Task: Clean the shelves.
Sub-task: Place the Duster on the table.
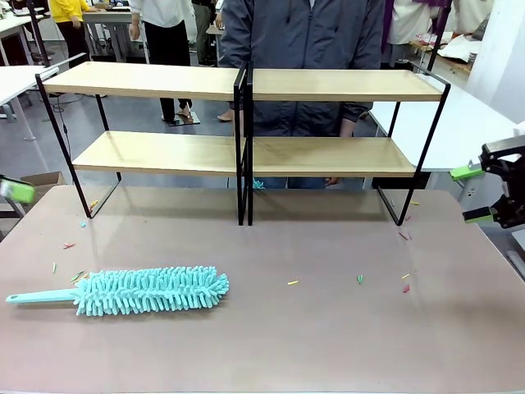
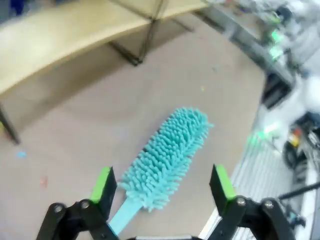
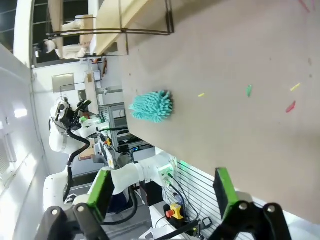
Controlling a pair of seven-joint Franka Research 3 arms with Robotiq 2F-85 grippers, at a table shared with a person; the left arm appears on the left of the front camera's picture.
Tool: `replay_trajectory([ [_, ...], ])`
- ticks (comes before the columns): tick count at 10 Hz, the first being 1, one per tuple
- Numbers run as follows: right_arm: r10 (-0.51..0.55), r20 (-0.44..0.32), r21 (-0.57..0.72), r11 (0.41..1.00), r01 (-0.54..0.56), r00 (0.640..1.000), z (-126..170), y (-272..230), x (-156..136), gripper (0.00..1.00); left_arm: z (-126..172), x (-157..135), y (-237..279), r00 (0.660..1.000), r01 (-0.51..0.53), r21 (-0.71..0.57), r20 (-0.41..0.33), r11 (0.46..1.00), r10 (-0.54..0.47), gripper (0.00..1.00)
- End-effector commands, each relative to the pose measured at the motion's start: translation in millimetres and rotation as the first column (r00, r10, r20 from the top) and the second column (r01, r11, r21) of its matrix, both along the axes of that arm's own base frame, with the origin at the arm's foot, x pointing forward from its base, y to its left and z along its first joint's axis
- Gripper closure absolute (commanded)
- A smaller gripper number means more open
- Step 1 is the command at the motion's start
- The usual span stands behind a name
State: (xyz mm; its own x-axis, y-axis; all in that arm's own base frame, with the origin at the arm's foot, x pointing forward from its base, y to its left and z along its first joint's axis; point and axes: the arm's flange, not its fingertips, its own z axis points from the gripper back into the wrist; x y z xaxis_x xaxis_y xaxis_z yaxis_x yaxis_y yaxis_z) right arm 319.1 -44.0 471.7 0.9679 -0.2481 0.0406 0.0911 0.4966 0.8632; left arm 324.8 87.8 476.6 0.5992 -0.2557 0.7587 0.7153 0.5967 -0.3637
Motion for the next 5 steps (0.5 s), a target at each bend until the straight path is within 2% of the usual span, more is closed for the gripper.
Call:
replay_trajectory([
  [1, -0.002, 0.082, 0.087, 0.996, -0.005, 0.997, 14, 4, -2, 0.00, 12, 17, 15, 0.810, -0.556, -0.224, -0.364, 0.800, 0.460, 0.00],
  [2, -0.020, 0.086, 0.136, 0.991, 0.008, 0.996, 14, -1, -3, 0.00, 10, 24, 26, 0.753, -0.609, -0.243, -0.478, 0.755, 0.453, 0.00],
  [3, -0.020, 0.099, 0.157, 0.988, 0.004, 0.995, 12, -4, -4, 0.00, 4, 37, 42, 0.672, -0.659, -0.234, -0.610, 0.715, 0.420, 0.00],
  [4, -0.018, 0.104, 0.162, 0.987, 0.000, 0.994, 11, -5, -3, 0.00, -3, 48, 56, 0.601, -0.658, -0.180, -0.711, 0.731, 0.366, 0.00],
  [5, -0.005, 0.100, 0.196, 0.980, -0.015, 0.995, 8, -5, -1, 0.00, -9, 55, 67, 0.562, -0.686, -0.179, -0.745, 0.705, 0.359, 0.00],
])
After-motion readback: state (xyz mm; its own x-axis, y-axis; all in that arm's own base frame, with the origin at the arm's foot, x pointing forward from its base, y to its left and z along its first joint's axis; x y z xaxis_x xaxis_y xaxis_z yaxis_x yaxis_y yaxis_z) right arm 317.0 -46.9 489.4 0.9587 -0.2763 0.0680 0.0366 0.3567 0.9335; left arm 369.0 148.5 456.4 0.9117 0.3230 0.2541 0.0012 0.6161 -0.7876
